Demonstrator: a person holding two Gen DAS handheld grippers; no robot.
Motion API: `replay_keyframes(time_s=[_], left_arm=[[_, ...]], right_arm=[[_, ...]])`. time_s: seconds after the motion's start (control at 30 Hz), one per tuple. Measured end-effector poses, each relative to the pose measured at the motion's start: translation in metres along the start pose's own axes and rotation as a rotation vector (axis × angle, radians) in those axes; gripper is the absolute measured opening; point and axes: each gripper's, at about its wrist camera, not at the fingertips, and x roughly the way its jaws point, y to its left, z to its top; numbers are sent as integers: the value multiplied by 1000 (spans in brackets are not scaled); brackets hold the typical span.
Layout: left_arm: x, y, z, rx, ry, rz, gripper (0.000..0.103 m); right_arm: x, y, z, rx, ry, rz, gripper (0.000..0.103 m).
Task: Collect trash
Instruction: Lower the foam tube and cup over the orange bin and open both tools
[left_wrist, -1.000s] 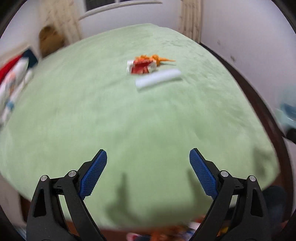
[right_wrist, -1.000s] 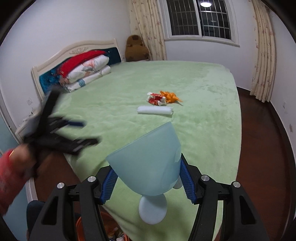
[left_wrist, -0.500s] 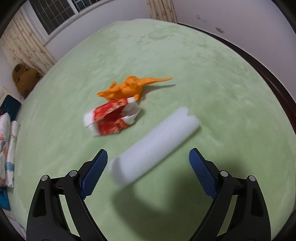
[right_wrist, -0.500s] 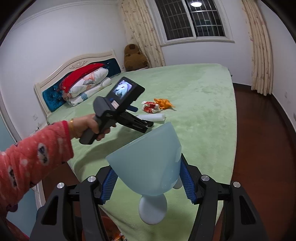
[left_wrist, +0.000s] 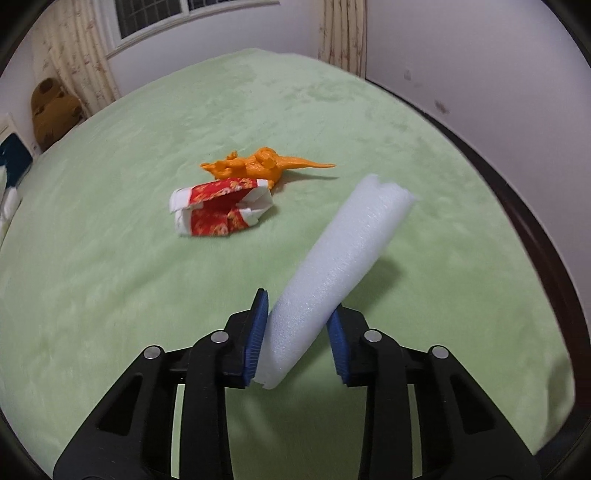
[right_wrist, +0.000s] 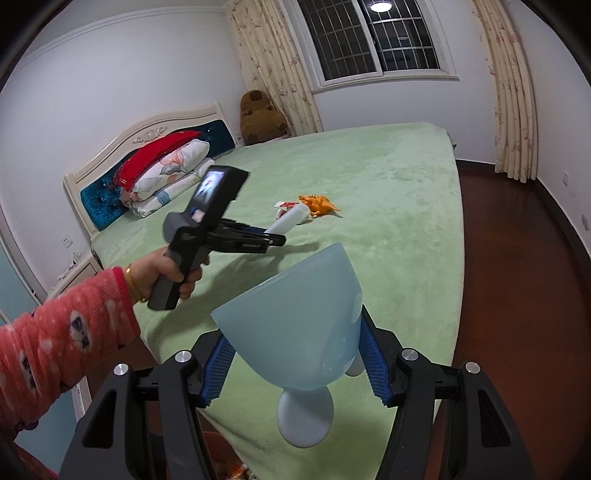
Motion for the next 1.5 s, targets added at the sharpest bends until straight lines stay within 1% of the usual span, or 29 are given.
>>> replay_keyframes(time_s=[0.17, 0.23, 0.3, 0.33, 0.4, 0.47, 0.5, 0.57, 0.67, 0.77, 0.83, 0.97, 1.13, 1.37, 1.5], left_arm=[[-44, -6, -30, -63, -53, -44, 25], [-65, -11, -46, -85, -77, -49, 24], [-92, -15, -66, -125, -101, -73, 24], [-102, -15, -73, -139, -110, -75, 23], [-131, -19, -98, -172, -131, -87, 23], [-150, -24, -119, -194, -138, -96, 23], [-164, -28, -136, -201, -143, -88, 23], [-180, -34, -158, -210, -143, -62, 23], [-205, -42, -199, -253, -137, -31, 23], [-220, -50, -231, -272, -124, 30, 23], [-223, -57, -250, -286, -96, 63, 23], [-214, -75, -292, -320, -18, 81, 23], [-191, -92, -340, -388, 93, 19, 23], [-146, -106, -390, -510, 240, -91, 23], [-113, -110, -412, -585, 337, -112, 23]], right_arm=[[-11, 12, -5, -13, -5, 4, 60], [-16, 18, -9, -18, -5, 10, 60], [-22, 26, -12, -22, -5, 15, 60], [-25, 30, -15, -25, -2, 19, 60], [-31, 38, -20, -30, 2, 26, 60], [-34, 46, -25, -37, 7, 34, 60], [-36, 51, -28, -43, 10, 34, 60], [-40, 62, -37, -59, 18, 37, 60], [-44, 75, -46, -72, 35, 52, 60], [-47, 92, -60, -93, 51, 66, 60], [-47, 101, -68, -103, 67, 77, 60], [-41, 117, -91, -117, 132, 110, 60], [-21, 131, -133, -133, 258, 120, 60], [10, 140, -192, -121, 424, 113, 60], [34, 141, -223, -123, 518, 92, 60]])
